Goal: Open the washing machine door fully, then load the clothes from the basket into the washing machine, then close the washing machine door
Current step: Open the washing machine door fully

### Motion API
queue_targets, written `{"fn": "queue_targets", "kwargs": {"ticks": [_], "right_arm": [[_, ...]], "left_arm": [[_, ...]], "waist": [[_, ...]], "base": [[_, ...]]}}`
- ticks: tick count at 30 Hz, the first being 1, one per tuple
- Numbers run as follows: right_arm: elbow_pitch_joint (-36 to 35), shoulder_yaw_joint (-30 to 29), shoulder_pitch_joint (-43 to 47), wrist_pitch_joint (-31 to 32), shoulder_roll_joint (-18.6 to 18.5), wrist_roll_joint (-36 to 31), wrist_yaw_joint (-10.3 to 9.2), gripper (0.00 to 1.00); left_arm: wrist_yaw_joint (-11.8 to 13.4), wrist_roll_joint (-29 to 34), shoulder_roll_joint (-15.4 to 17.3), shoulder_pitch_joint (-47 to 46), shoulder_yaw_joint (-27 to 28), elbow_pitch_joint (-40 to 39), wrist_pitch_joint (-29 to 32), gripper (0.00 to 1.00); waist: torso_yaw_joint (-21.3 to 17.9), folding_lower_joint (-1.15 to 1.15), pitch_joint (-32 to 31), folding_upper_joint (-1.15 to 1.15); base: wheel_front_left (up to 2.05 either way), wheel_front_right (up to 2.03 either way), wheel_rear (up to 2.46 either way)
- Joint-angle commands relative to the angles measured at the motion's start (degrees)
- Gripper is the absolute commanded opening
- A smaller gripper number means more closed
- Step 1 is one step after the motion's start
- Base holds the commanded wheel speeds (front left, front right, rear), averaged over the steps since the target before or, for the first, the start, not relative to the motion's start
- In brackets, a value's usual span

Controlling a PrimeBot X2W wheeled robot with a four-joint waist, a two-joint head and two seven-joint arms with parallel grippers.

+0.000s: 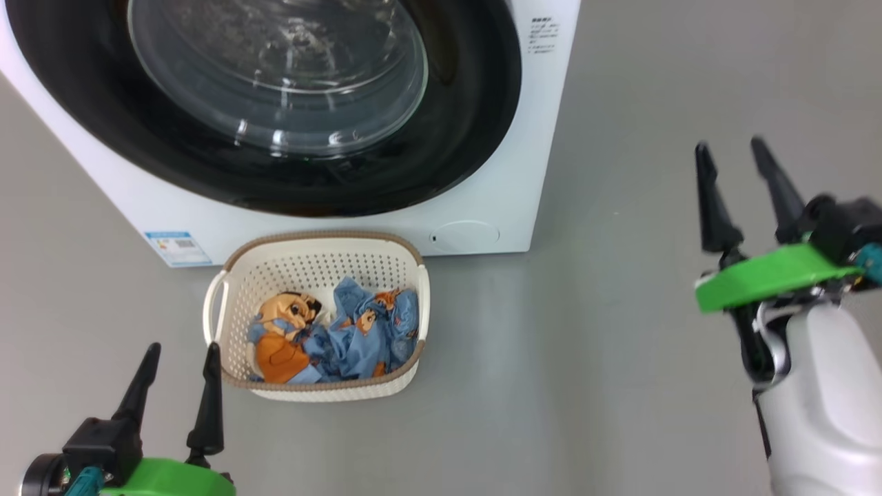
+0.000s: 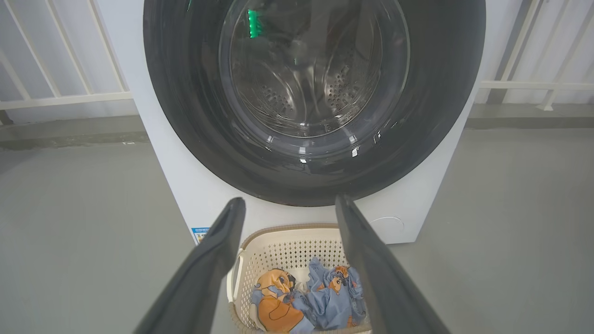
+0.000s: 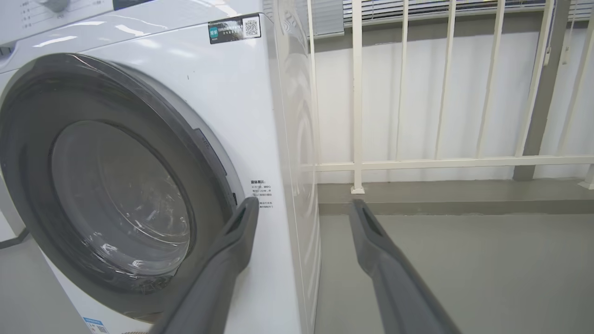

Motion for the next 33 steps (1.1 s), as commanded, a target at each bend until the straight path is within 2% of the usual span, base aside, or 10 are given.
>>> {"fn": "queue_targets", "kwargs": {"ticks": [1,5,9,10,11,12,13,23,33], "right_arm": [[-1.6,0.9,-2.9,-0.7,0.0,1.1,0.09,1.0],[-1.4,-0.4,-6.9,-0.7,0.3,4.2,0.09,1.0],[0.4,-4.5,-10.7,-0.7,1.8,11.9,0.09,1.0],[1.0,-5.5,-11.5,-0.6,2.1,14.1,0.09,0.86],[1.6,-6.1,-12.3,-0.6,2.3,15.6,0.09,0.51],[2.2,-6.9,-13.0,-0.5,2.5,17.5,0.09,0.32],[2.7,-7.8,-13.8,-0.3,2.7,19.3,0.09,0.0],[8.7,-13.7,-21.4,3.4,3.7,35.1,0.09,0.0],[15.6,-16.1,-30.4,10.0,3.8,41.6,0.09,0.0]], "left_arm": [[-0.1,-0.1,0.7,-1.4,1.8,-1.7,-0.4,1.0],[-0.1,-0.2,0.5,-2.3,1.3,-1.5,-0.4,1.0],[-0.1,-0.5,0.4,-3.5,0.7,-1.5,-0.4,1.0],[-0.1,-0.5,0.3,-3.9,0.5,-1.3,-0.4,1.0],[-0.1,-0.6,0.3,-4.4,0.3,-1.2,-0.4,1.0],[-0.1,-0.7,0.3,-4.7,0.1,-1.1,-0.4,1.0],[-0.1,-0.7,0.2,-5.1,-0.1,-1.1,-0.4,1.0],[-0.1,-1.3,0.0,-8.0,-1.7,-1.1,-0.4,1.0],[-0.1,-2.3,-0.3,-9.7,-2.7,-1.3,-0.4,1.0]], "waist": [[1.2,0.0,1.6,0.0],[2.1,0.0,3.7,0.0],[3.1,0.0,5.7,0.0],[3.4,0.0,6.1,0.0],[3.6,0.0,6.5,0.0],[3.9,0.0,6.8,0.0],[4.1,0.0,7.2,0.0],[5.9,0.0,10.9,0.0],[7.8,0.0,13.5,0.0]], "base": [[0.0,0.0,0.0],[0.0,0.0,0.0],[0.0,0.0,0.0],[0.0,0.0,0.0],[0.0,0.0,0.0],[0.0,0.0,0.0],[0.0,0.0,0.0],[0.0,0.0,0.0],[0.0,0.0,0.0]]}}
